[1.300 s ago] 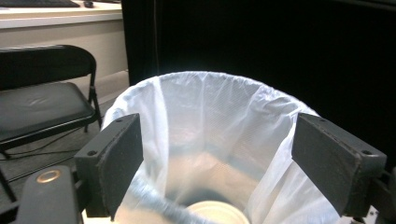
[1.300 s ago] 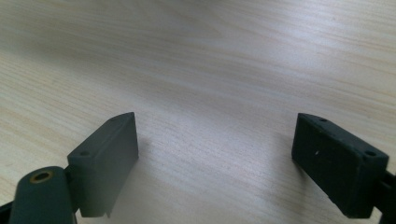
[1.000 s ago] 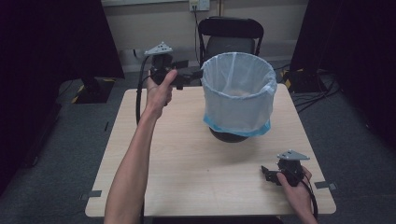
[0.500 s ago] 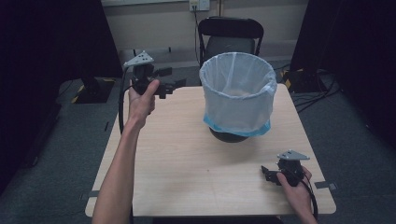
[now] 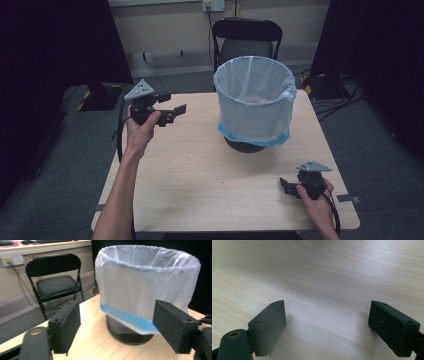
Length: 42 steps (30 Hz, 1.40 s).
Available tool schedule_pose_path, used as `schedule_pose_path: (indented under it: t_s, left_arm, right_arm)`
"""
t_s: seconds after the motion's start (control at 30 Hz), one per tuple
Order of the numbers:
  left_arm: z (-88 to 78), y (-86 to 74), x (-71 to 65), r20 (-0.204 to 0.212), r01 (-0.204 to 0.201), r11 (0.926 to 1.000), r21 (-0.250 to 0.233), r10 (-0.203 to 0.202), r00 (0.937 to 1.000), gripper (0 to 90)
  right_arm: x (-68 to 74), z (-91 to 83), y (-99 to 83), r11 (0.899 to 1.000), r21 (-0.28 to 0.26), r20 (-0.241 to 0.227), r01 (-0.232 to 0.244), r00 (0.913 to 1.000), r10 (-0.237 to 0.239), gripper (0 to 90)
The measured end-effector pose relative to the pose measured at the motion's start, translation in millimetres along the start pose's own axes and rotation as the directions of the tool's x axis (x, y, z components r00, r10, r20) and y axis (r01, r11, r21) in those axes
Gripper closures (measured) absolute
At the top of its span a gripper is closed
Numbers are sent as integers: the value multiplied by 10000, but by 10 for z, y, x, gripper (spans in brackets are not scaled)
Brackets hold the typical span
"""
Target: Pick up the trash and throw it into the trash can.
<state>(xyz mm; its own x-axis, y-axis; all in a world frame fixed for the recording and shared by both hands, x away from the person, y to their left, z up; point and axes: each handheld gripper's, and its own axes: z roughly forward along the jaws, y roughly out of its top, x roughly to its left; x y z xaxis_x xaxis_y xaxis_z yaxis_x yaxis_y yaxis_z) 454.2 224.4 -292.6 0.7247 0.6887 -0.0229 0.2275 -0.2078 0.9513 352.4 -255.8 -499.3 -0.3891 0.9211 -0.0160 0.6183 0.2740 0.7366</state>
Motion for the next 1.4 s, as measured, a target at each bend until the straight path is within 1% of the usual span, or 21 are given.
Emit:
schedule_pose_path:
  t_s: [0.17, 0.2, 0.23, 0.33, 0.37, 0.4, 0.47, 0.5, 0.57, 0.67, 0.7, 0.77, 0.83, 0.9, 0.93, 1.07, 1.2, 1.27, 1.3, 1.37, 1.4]
  left_arm:
    - [-142, -208, -13, -147, 47, 9998, 187, -45, 9999, 230]
    - [-203, -286, -8, -244, 75, 9997, 244, -69, 9997, 225]
    - [-203, -286, -8, -244, 75, 9997, 244, -69, 9997, 224]
    - [-317, -420, 2, -326, 177, 9988, 459, -162, 9993, 213]
    - [-317, -420, 2, -326, 177, 9988, 459, -162, 9993, 208]
    - [-368, -491, 4, -189, 387, 9983, 426, -379, 9991, 207]
    - [-394, -530, 3, -90, 418, 9978, 515, -413, 9991, 207]
    - [-411, -565, 0, -100, 310, 9967, 755, -303, 9995, 205]
    - [-441, -649, -23, -433, 126, 9954, 946, -85, 9990, 198]
    - [-492, -804, -35, -249, 242, 9891, 1452, -208, 9995, 196]
    - [-492, -804, -35, -249, 242, 9891, 1452, -208, 9995, 196]
    - [-508, -872, -48, -292, 203, 9849, 1721, -155, 9995, 196]
    - [-528, -946, -57, -265, 309, 9824, 1842, -264, 9993, 196]
    - [-553, -1022, -51, -406, 377, 9808, 1912, -305, 9987, 195]
    - [-576, -1103, -45, -514, 566, 9790, 1960, -474, 9976, 193]
    - [-590, -1224, -44, -741, 594, 9738, 2196, -440, 9963, 195]
    - [-594, -1376, -68, -878, 846, 9675, 2382, -653, 9940, 195]
    - [-584, -1468, -79, -815, 946, 9662, 2398, -771, 9937, 194]
    - [-571, -1517, -90, -796, 1047, 9625, 2504, -873, 9930, 194]
    - [-546, -1614, -113, -822, 1004, 9535, 2843, -801, 9934, 194]
    - [-533, -1714, -131, -800, 1058, 9474, 3021, -854, 9931, 194]
  right_arm:
    - [0, 0, 0, 10000, -3, -2, -5, 10000, 5, 139]
    - [-1, 1, 0, 10000, -10, 8, 7, 10000, -7, 139]
    - [-1, 1, 0, 10000, -10, 8, 7, 10000, -7, 139]
    - [0, 0, 0, 10000, -3, 1, -4, 10000, 4, 139]
    - [0, 0, 0, 10000, -3, 1, -4, 10000, 4, 139]
    - [-1, 1, 0, 10000, -10, 5, 13, 10000, -13, 139]
    - [0, 0, 0, 10000, -3, -3, -4, 10000, 4, 139]
    - [0, 0, 0, 10000, 0, -1, 0, 10000, 0, 139]
    - [0, 0, 0, 10000, -3, 0, -5, 10000, 5, 139]
    - [0, 0, 0, 10000, -3, -1, -5, 10000, 5, 139]
    - [0, 0, 0, 10000, -3, -1, -5, 10000, 5, 139]
    - [0, 0, 0, 10000, -1, -1, -6, 10000, 6, 139]
    - [-1, 1, 0, 10000, -8, 5, 10, 10000, -10, 139]
    - [0, 0, 0, 10000, 0, -1, -6, 10000, 6, 139]
    - [0, 0, 0, 10000, 0, 0, 0, 10000, 0, 139]
    - [0, 0, 0, 10000, -5, -2, -5, 10000, 5, 139]
    - [0, 0, 0, 10000, -2, -2, -1, 10000, 1, 139]
    - [-1, 0, 0, 10000, -9, 4, 14, 10000, -14, 139]
    - [-1, 1, 0, 10000, -10, 6, 9, 10000, -9, 139]
    - [0, 0, 0, 10000, -1, -3, 1, 10000, -1, 139]
    - [-1, 1, 0, 10000, -10, 9, 8, 10000, -8, 139]
